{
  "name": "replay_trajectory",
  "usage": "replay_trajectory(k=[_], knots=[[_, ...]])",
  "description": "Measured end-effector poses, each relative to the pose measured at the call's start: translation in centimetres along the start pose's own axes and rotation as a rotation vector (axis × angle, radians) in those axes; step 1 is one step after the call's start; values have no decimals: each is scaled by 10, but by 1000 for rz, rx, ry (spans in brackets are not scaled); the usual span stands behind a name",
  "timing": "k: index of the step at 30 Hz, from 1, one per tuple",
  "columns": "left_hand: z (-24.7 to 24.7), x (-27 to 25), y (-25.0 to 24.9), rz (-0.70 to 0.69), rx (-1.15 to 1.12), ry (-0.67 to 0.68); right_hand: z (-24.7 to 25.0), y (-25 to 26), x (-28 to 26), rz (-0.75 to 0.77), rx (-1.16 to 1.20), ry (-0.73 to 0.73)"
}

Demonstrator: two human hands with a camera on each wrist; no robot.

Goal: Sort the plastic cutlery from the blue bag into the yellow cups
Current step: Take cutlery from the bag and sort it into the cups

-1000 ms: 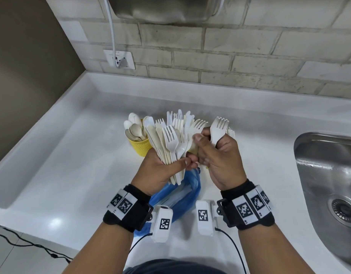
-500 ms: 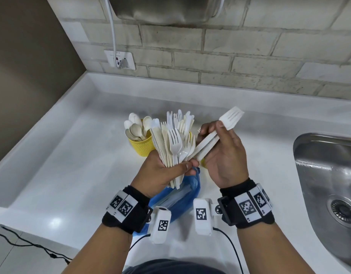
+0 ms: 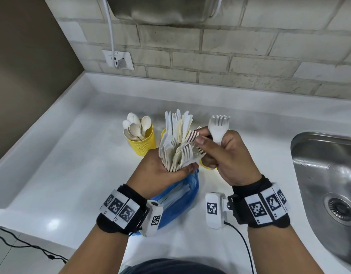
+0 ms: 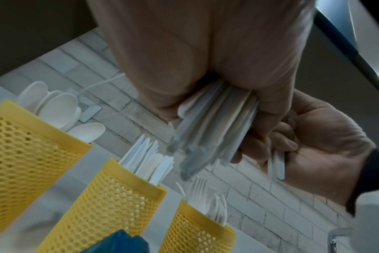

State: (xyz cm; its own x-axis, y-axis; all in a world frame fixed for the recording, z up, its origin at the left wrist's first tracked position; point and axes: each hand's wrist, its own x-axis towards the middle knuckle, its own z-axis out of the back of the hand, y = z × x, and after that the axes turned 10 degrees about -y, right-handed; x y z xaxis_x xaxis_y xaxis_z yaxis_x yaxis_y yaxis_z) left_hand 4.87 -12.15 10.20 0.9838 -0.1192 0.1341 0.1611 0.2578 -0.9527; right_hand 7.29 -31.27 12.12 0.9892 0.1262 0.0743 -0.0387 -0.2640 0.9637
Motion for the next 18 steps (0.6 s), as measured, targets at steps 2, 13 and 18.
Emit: replay_trajectory(k=[2,13,18], knots=[[1,0,-1,-9,18,11,0,0,0,-9,10,-11],[7,-1,4,39,45,-30,0,7,4,-101,332,-149],[3,1,2,29,61,-88,-5,4,6,-80,294,-276]])
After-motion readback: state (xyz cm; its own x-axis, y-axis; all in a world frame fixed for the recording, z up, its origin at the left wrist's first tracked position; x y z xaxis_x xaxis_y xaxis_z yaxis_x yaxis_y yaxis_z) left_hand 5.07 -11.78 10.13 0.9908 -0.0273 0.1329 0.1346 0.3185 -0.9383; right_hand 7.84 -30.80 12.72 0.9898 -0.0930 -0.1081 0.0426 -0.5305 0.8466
